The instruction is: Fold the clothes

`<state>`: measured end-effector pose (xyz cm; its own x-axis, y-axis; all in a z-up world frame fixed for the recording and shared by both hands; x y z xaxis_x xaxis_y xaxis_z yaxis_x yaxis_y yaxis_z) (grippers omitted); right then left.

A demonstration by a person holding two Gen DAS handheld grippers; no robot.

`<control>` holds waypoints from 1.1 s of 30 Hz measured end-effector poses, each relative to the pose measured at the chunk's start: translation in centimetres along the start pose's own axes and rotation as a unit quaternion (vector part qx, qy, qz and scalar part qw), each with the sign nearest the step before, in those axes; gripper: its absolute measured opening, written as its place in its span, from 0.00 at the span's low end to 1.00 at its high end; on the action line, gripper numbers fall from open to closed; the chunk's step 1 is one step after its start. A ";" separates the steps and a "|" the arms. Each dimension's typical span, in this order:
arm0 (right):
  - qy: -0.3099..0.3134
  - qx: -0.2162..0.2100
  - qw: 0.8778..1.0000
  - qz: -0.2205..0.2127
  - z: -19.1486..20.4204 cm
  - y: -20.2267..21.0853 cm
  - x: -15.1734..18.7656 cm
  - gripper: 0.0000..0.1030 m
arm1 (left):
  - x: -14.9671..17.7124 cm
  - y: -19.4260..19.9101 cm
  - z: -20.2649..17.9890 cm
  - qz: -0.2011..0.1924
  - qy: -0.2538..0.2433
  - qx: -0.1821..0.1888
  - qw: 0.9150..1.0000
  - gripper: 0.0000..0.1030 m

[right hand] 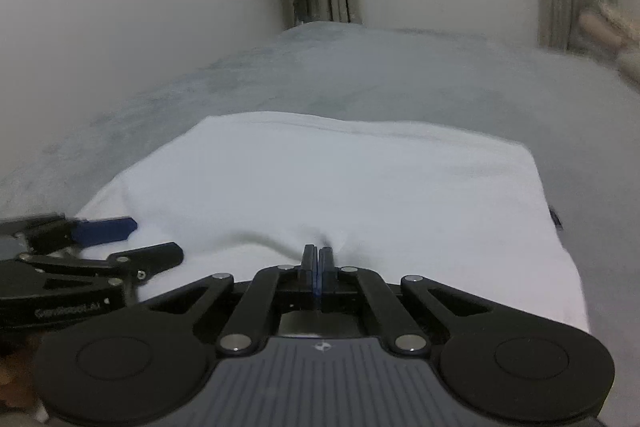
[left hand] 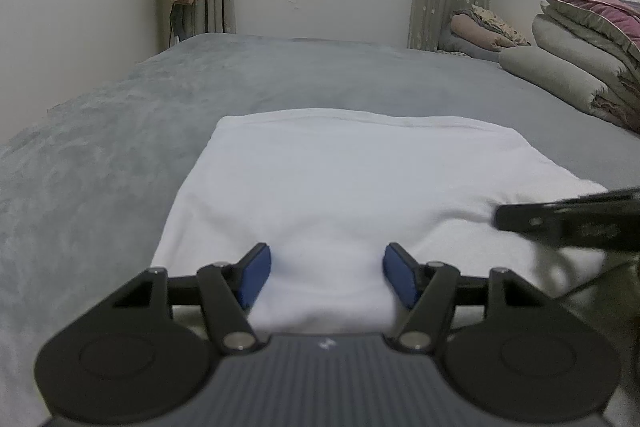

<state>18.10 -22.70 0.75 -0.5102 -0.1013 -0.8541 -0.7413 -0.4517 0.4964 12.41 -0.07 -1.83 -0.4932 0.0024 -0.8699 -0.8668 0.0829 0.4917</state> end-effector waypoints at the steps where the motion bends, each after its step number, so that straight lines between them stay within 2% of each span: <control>1: -0.015 -0.006 1.000 0.000 -0.7 0.4 0.1 0.00 | 0.0 0.0 0.0 0.000 0.000 0.000 1.000 0.60; 4: -0.027 -0.003 1.000 -0.005 -1.9 1.9 0.5 0.00 | 0.0 -0.1 0.1 -0.001 0.000 0.000 1.000 0.60; 10: -0.009 0.063 0.998 -0.014 -1.7 4.3 0.4 0.00 | 0.0 0.1 0.2 -0.004 0.003 0.002 1.000 0.60; 11: 0.001 0.075 0.997 -0.019 -1.3 4.8 0.3 0.11 | 0.0 0.2 0.3 -0.004 0.007 0.004 1.000 0.61; 13: 0.011 0.092 0.995 -0.039 -0.4 6.3 0.4 0.26 | -0.2 0.4 0.6 -0.006 0.017 0.009 1.000 0.61; 16: -0.009 0.057 0.997 -0.047 0.6 7.1 1.3 0.27 | -1.0 2.0 0.2 -0.026 0.028 0.018 0.999 0.60; 19: -0.011 0.053 0.998 -0.029 1.4 5.8 2.2 0.28 | -2.3 4.0 -1.3 -0.061 0.028 0.062 0.996 0.63; 21: -0.004 0.060 0.998 -0.018 1.6 5.3 2.4 0.29 | -2.0 3.8 -2.6 -0.055 -0.017 0.036 0.998 0.68; 23: 0.000 0.063 0.998 -0.011 1.7 5.1 2.5 0.30 | -0.4 2.1 -3.1 -0.024 -0.082 -0.021 0.996 0.68; 24: 0.001 0.063 0.998 -0.008 1.5 5.2 2.6 0.30 | 0.1 1.6 -2.5 -0.016 -0.078 -0.026 0.996 0.72; 26: 0.014 0.060 0.998 -0.002 1.1 5.5 2.6 0.33 | -0.3 1.6 -0.7 -0.009 -0.021 -0.009 1.000 0.72; 27: 0.020 0.058 0.998 0.000 0.9 5.6 2.6 0.34 | -0.5 1.6 0.1 -0.006 -0.018 -0.015 1.000 0.73; 28: 0.026 0.053 0.998 0.000 0.6 5.7 2.6 0.36 | -0.7 1.5 0.9 -0.002 -0.014 -0.020 1.000 0.81; 29: 0.032 0.048 0.998 0.001 0.3 5.8 2.6 0.38 | -0.8 1.5 1.7 0.002 -0.012 -0.024 1.000 0.84; 31: 0.036 0.040 0.999 0.005 -0.4 6.0 2.7 0.39 | -0.6 1.6 3.3 0.005 -0.008 -0.006 1.000 0.86; 33: 0.036 0.036 0.999 0.011 -1.1 6.3 2.8 0.46 | -0.4 1.9 4.7 0.014 0.023 0.021 0.999 0.84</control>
<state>12.48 -26.83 1.35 -0.4952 -0.1753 -0.8509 -0.7615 -0.3840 0.5222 11.31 4.74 -0.78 -0.5203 -0.0404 -0.8530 -0.8496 0.1255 0.5123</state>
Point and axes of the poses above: each gripper's, at about its wrist camera, not at the fingertips, and y roughly against the way its jaws point, z to its left, x to its underside, the point moved 3 cm from there along -y, roughly the way its jaws point, and after that the axes turned 5 degrees about -z, right-handed, at the moved point
